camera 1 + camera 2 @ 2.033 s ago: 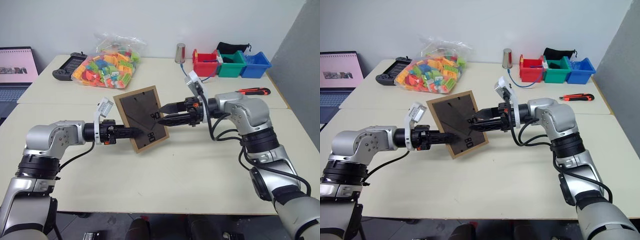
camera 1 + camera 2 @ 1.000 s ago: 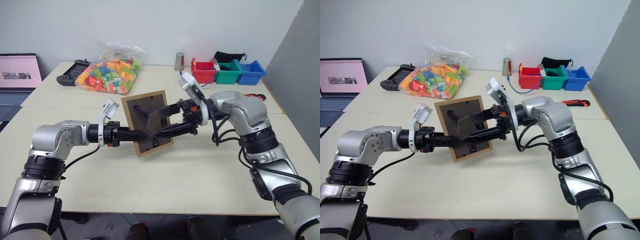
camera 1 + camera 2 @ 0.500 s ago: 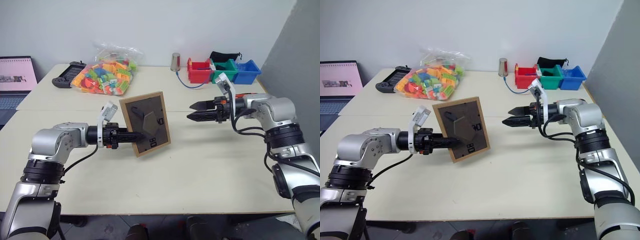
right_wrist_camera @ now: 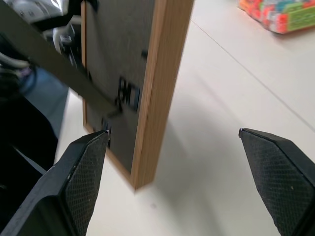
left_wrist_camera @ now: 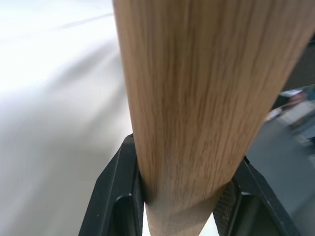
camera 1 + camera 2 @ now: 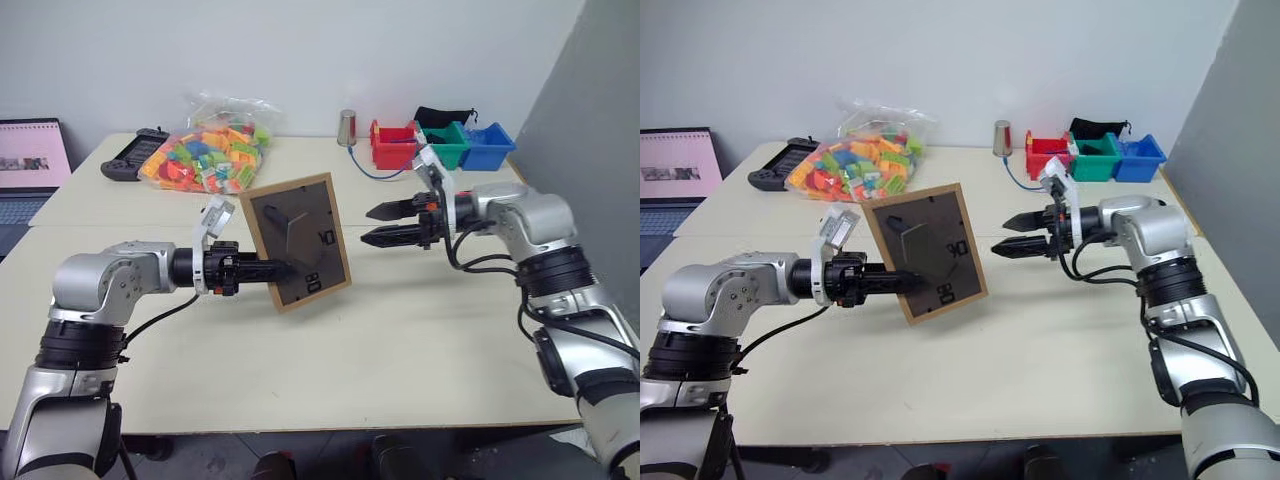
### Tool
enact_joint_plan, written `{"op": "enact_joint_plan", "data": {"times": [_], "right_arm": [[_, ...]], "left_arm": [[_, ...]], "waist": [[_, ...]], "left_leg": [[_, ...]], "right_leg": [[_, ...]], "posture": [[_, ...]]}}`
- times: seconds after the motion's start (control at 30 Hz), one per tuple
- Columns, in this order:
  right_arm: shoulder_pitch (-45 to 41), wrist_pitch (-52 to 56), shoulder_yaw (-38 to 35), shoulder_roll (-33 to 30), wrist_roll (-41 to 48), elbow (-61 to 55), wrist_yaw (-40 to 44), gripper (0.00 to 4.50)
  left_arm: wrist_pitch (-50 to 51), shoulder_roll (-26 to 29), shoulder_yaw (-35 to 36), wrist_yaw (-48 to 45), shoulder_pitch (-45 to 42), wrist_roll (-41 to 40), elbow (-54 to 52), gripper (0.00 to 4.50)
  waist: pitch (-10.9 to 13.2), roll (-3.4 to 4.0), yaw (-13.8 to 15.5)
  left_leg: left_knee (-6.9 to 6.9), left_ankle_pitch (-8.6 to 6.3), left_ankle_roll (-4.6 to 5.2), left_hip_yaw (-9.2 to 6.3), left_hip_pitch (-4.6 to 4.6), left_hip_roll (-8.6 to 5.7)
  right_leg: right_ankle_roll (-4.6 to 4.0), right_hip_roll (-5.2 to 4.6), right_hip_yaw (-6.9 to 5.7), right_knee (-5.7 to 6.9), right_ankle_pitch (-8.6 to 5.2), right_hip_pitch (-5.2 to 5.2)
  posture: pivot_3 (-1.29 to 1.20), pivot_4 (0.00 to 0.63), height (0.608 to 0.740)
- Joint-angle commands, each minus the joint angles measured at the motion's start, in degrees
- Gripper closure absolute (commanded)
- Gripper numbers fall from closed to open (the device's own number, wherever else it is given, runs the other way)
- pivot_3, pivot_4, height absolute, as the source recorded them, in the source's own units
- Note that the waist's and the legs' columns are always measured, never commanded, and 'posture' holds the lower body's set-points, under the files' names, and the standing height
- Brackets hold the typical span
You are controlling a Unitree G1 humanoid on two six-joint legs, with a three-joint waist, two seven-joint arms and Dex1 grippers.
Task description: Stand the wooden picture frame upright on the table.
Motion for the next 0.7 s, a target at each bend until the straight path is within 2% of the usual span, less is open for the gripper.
{"op": "enact_joint_plan", "data": {"times": [0.03,0.07,0.13,0.23,0.3,0.37,0.53,0.7], "right_arm": [[1.21,-45.54,2.22,-1.04,-16.44,4.12,-10.72,0.03],[2.30,-58.46,3.63,-2.31,-20.42,6.30,-11.31,0.03],[3.20,-69.54,1.46,-2.80,-20.88,11.45,-12.78,0.03],[3.81,-97.05,1.04,-5.50,-28.31,19.70,-21.27,0.03],[3.49,-110.51,0.89,-7.06,-38.61,23.27,-31.76,0.03],[2.47,-119.21,-0.18,-7.21,-48.75,25.32,-41.60,0.03],[0.28,-127.30,-1.19,-5.13,-71.48,21.96,-64.47,0.03],[-2.79,-122.48,7.69,-4.45,-91.23,17.91,-90.36,0.03]], "left_arm": [[11.57,-1.23,7.13,4.83,-1.42,-8.34,-1.16,3.13],[13.59,-1.37,7.97,5.74,-0.84,-9.42,-1.49,3.13],[18.14,-2.26,10.45,8.24,-0.32,-11.78,-1.30,3.13],[23.17,-3.69,13.64,11.68,-0.12,-14.28,-0.90,3.13],[26.14,-5.01,15.62,14.23,-0.54,-16.27,-0.06,3.13],[27.07,-5.35,15.91,17.13,-0.96,-20.06,1.35,3.13],[27.10,-4.28,13.39,23.36,-1.12,-30.12,3.55,3.13],[27.10,-3.72,10.49,29.67,-0.64,-39.51,4.81,3.13]], "waist": [[-0.04,-0.02,-0.37],[-0.06,-0.05,-0.38],[-0.18,-0.23,-0.21],[-0.21,-0.28,-0.45],[-0.22,-0.27,-0.63],[-0.25,-0.28,-0.79],[-0.30,-0.29,-1.64],[-0.50,-0.30,-1.68]], "left_leg": [[0.08,0.00,0.01,-0.06,0.00,0.00],[0.16,-0.01,0.02,-0.09,-0.04,-0.01],[0.17,-0.02,0.01,-0.15,-0.11,-0.02],[0.21,0.00,-0.03,-0.13,-0.15,-0.04],[0.27,0.00,-0.04,-0.14,-0.15,-0.05],[0.28,0.01,-0.05,-0.16,-0.13,-0.04],[0.23,0.02,-0.06,-0.25,0.16,-0.04],[0.23,0.02,-0.07,-0.38,0.26,-0.11]], "right_leg": [[0.00,0.00,-0.04,0.02,0.00,0.04],[0.01,0.00,-0.07,0.01,0.00,0.06],[0.01,-0.02,-0.14,-0.02,0.00,0.08],[0.02,-0.11,-0.21,-0.09,0.00,0.15],[0.01,-0.15,-0.22,-0.04,0.00,0.15],[0.01,-0.15,-0.22,0.00,0.00,0.15],[0.01,-0.02,0.00,0.12,0.00,0.17],[0.00,-0.01,0.05,0.20,0.00,0.22]], "posture": [[0.00,0.000,0.740],[0.00,0.000,0.740],[0.00,0.000,0.740],[0.00,0.000,0.740],[0.00,0.000,0.740],[0.00,0.000,0.740],[0.00,0.000,0.740],[0.00,0.000,0.740]]}}
